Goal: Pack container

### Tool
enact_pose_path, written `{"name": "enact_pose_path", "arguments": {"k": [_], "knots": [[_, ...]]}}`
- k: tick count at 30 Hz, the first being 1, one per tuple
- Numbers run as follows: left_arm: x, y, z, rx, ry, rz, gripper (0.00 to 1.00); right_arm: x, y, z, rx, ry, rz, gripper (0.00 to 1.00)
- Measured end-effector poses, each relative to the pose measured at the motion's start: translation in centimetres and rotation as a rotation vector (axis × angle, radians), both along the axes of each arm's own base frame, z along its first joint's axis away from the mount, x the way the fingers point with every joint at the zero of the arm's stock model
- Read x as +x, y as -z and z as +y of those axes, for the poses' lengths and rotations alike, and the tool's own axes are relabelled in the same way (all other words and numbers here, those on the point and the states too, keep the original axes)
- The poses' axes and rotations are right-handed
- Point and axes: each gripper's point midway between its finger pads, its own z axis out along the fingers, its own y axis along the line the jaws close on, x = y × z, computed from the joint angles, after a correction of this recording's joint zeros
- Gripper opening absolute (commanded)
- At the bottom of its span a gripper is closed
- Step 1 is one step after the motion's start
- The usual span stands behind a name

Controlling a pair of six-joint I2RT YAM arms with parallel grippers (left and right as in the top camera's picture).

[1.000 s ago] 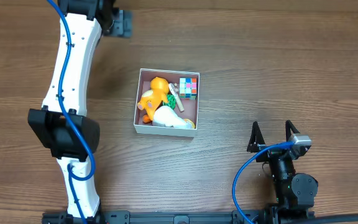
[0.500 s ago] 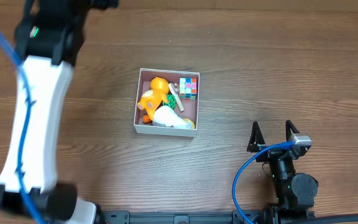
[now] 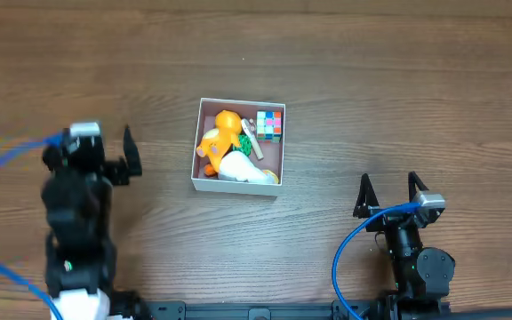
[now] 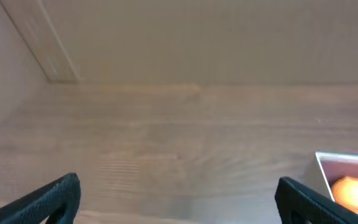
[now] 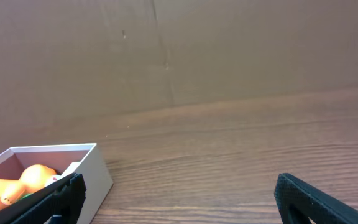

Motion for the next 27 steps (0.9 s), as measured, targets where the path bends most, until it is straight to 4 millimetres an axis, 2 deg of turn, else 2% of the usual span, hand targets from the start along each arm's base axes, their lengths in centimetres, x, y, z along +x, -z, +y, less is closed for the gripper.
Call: {"name": "enact_pose_path", "arguments": {"k": [2,5,15,20,24,27], "knots": [[-2.1,0.7,-0.3,0.006,0.003,-0.064,1.0,0.0,0.0,0.0,0.0,0.0,0.0,1.0],[-3.9,0.4,-0.5,0.014,0.003,-0.148,1.0,0.0,0.0,0.0,0.0,0.0,0.0,1.0],[-6.8,0.0,-0.8,0.029,0.004,-0.322,1.0,0.0,0.0,0.0,0.0,0.0,0.0,1.0],[-6.6,2.2,-1.0,0.029,0.018,-0.328,1.0,0.0,0.0,0.0,0.0,0.0,0.0,1.0],[-6.4,3.1,-1.1,0.027,0.023,-0.314,1.0,0.0,0.0,0.0,0.0,0.0,0.0,1.0],[-6.4,7.3,-1.1,0.008,0.027,-0.155,1.0,0.0,0.0,0.0,0.0,-0.001,0.0,1.0]]}}
